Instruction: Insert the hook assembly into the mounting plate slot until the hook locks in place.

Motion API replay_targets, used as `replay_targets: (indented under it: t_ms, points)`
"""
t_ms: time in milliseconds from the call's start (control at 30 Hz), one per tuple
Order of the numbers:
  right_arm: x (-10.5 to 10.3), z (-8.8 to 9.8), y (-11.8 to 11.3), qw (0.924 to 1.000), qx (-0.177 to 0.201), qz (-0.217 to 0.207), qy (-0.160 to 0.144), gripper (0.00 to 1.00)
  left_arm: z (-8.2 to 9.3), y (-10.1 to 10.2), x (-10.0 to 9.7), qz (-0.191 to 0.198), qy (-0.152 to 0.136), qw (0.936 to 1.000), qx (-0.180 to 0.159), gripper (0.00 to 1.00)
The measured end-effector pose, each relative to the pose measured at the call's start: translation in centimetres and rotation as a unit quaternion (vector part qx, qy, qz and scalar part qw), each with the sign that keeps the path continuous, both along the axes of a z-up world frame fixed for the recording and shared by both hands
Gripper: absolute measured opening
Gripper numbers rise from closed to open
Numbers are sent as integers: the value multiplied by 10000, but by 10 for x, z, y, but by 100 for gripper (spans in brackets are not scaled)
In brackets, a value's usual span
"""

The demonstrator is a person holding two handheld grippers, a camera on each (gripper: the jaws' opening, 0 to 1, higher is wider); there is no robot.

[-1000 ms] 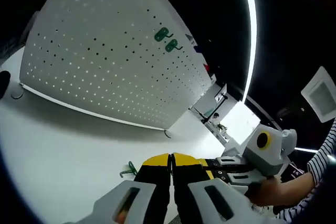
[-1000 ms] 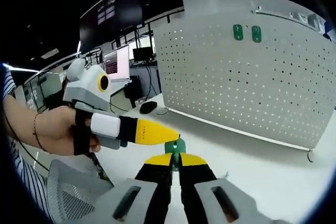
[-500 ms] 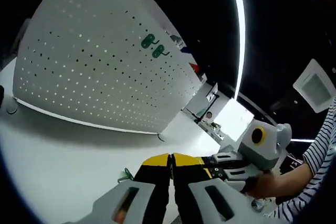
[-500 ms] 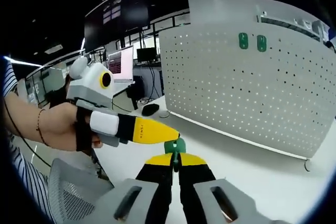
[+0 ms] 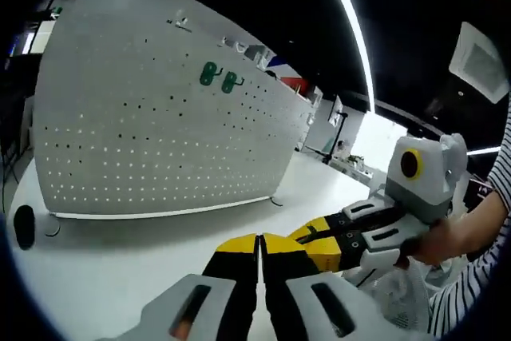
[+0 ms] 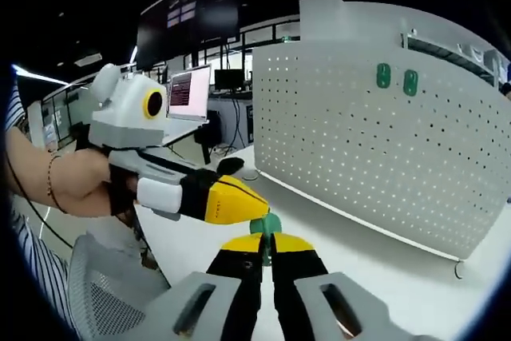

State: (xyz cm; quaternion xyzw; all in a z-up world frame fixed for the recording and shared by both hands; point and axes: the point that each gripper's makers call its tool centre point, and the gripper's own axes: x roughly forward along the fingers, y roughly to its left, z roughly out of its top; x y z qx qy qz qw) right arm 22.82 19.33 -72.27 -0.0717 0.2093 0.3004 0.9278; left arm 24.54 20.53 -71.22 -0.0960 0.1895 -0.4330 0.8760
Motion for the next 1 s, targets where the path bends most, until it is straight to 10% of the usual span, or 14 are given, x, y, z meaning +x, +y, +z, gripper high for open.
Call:
replay_targets:
  t_ms: [1000]
  points:
    - [14, 34, -5, 9935, 1060, -370, -191, 0, -2, -6, -7, 159, 494, 9981, -337, 24]
